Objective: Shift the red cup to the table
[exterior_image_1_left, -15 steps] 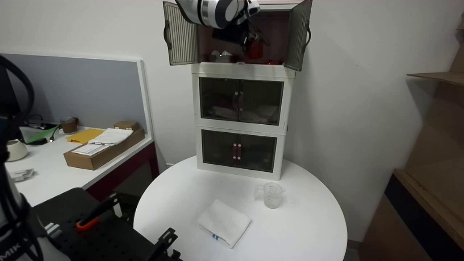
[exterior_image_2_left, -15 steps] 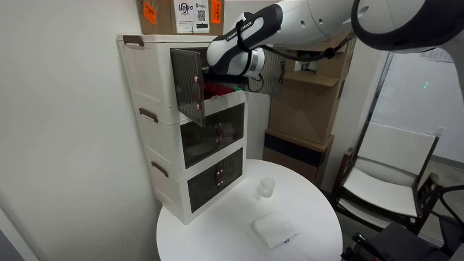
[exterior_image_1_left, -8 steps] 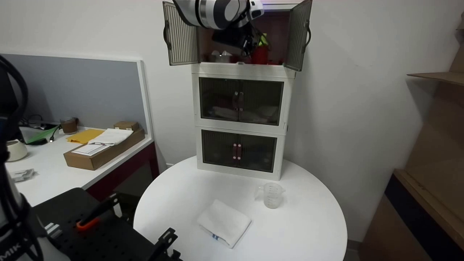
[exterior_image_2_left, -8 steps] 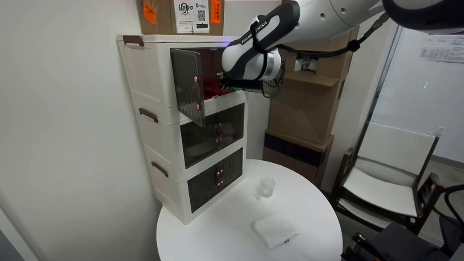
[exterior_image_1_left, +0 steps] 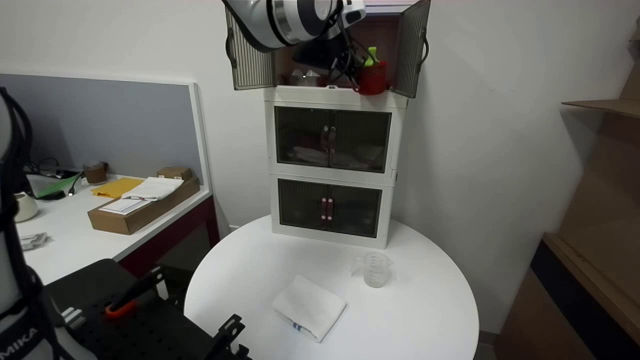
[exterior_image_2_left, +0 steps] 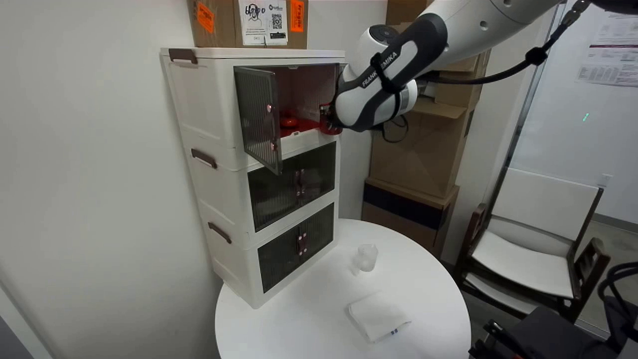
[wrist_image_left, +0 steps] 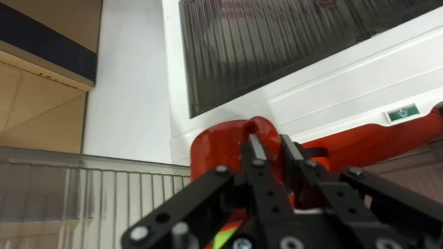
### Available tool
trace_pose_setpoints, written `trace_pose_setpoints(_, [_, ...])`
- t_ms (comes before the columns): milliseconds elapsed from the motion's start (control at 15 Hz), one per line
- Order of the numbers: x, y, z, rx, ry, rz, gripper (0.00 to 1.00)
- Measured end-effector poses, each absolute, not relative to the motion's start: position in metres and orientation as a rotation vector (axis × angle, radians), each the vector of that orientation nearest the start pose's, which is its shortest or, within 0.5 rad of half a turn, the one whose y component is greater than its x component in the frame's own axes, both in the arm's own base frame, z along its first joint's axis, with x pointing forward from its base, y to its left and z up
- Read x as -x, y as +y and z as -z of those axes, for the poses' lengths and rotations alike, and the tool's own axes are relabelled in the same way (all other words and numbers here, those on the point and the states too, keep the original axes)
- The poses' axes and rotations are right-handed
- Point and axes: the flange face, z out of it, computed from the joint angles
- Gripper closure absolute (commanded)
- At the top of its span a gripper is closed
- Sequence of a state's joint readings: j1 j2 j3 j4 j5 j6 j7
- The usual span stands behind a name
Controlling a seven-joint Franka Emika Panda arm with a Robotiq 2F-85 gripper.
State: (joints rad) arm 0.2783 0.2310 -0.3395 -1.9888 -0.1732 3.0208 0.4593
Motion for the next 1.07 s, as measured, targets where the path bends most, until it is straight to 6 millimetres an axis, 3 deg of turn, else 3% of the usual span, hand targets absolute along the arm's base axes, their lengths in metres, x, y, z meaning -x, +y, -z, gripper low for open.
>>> trace_pose_setpoints(200, [-0.628, -0.015, -0.425, 2.888, 0.524, 1.18, 0.96])
trace_pose_setpoints(467, [-0.609, -0.008, -0.365, 2.94, 0.596, 1.011, 0.96])
trace_pose_setpoints(667, [-0.603, -0.013, -0.321, 2.983, 0.675, 0.902, 0.96])
trace_pose_setpoints(1067, [-0.602, -0.065, -0.221, 3.085, 0.965, 0.754, 0.96])
